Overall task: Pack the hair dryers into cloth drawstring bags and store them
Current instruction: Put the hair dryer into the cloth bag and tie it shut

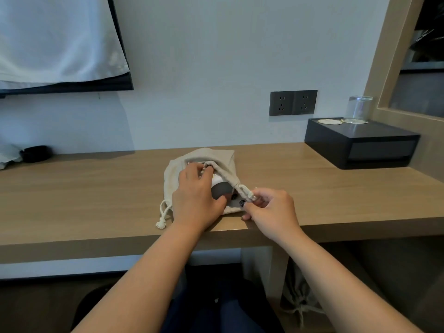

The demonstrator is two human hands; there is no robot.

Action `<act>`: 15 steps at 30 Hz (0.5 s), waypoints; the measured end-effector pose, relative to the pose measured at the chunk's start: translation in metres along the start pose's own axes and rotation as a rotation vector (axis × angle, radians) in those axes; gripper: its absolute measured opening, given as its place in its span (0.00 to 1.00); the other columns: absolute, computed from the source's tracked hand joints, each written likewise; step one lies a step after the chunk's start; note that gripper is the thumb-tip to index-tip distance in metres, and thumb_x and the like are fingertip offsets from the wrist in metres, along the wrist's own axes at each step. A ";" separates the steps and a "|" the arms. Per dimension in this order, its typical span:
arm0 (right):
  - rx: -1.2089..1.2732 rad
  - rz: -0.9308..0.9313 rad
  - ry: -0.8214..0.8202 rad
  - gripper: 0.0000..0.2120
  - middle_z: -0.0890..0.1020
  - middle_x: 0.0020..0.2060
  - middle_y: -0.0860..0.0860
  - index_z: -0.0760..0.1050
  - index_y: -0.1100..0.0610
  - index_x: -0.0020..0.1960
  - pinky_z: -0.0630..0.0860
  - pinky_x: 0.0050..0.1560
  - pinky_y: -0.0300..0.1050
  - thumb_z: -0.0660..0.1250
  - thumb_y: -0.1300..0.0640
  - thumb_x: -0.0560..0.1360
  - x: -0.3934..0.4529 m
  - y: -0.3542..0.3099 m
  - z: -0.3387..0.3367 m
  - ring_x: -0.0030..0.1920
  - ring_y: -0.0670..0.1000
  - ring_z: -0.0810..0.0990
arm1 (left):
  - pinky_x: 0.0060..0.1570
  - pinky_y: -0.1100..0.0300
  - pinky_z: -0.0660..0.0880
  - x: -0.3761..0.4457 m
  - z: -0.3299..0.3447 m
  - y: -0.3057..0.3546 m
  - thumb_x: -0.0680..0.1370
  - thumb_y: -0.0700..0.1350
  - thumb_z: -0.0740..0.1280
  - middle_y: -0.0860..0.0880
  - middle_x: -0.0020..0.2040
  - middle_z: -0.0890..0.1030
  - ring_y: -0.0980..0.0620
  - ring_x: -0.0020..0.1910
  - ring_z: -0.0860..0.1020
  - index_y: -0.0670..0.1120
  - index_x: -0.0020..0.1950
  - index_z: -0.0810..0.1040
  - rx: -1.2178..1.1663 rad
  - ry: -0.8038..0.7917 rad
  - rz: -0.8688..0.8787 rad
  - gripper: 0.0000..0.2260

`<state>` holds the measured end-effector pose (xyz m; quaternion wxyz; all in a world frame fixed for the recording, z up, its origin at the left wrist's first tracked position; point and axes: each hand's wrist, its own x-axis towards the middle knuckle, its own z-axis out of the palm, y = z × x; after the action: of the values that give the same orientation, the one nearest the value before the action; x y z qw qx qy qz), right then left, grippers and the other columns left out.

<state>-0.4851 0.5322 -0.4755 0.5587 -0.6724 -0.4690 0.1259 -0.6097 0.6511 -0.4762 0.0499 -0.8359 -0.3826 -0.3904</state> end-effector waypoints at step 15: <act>-0.724 -0.482 -0.209 0.26 0.65 0.72 0.51 0.68 0.48 0.72 0.62 0.70 0.54 0.69 0.55 0.75 0.040 -0.042 0.024 0.73 0.54 0.60 | 0.73 0.60 0.52 -0.012 -0.022 -0.056 0.70 0.45 0.76 0.48 0.79 0.52 0.53 0.78 0.50 0.49 0.80 0.43 -0.460 -0.228 -0.208 0.50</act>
<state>-0.5012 0.5752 -0.4332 0.2501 -0.6799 -0.6800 -0.1130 -0.6662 0.6747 -0.4817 -0.2250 -0.8200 -0.3706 -0.3736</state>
